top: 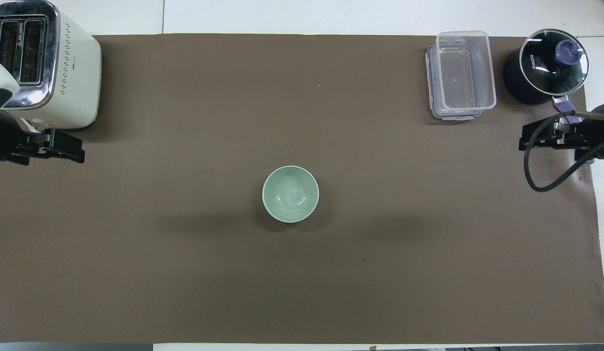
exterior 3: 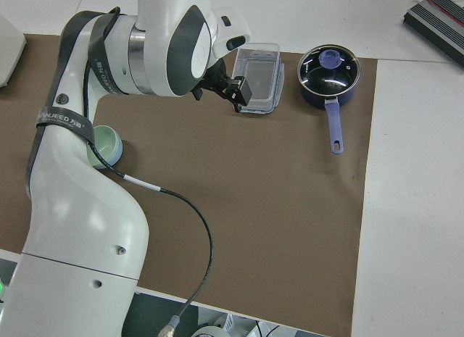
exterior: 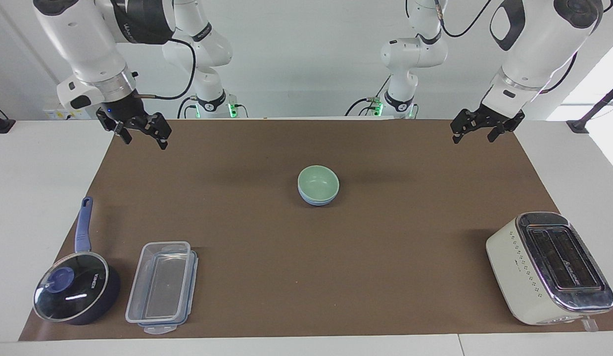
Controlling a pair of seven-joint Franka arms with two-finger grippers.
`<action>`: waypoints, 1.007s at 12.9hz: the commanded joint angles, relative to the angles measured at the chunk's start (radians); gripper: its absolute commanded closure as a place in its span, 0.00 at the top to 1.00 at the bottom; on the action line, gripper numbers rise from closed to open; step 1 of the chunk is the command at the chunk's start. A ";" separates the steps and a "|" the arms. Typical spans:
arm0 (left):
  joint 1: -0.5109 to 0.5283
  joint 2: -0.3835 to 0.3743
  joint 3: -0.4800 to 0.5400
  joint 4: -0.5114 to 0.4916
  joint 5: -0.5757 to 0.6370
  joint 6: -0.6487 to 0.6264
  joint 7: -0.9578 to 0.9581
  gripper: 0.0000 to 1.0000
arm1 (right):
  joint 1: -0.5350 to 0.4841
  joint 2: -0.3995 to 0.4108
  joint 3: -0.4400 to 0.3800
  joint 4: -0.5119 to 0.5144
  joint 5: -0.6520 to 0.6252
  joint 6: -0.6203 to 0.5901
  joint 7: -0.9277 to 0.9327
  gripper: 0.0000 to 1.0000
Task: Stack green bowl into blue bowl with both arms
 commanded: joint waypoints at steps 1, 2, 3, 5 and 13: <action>0.007 -0.017 -0.007 -0.014 0.021 -0.007 -0.006 1.00 | -0.021 0.018 0.010 0.039 0.026 -0.030 -0.020 1.00; 0.007 -0.017 -0.007 -0.014 0.021 -0.007 -0.006 1.00 | -0.017 0.015 0.010 0.033 0.016 -0.029 -0.028 1.00; 0.007 -0.017 -0.007 -0.014 0.021 -0.007 -0.006 1.00 | -0.016 0.008 0.010 0.018 0.016 -0.033 -0.040 1.00; 0.007 -0.017 -0.007 -0.014 0.021 -0.007 -0.006 1.00 | -0.016 0.004 0.010 0.010 0.013 -0.025 -0.040 1.00; 0.007 -0.017 -0.007 -0.014 0.021 -0.007 -0.006 1.00 | -0.020 -0.009 0.012 0.005 -0.017 -0.037 -0.083 1.00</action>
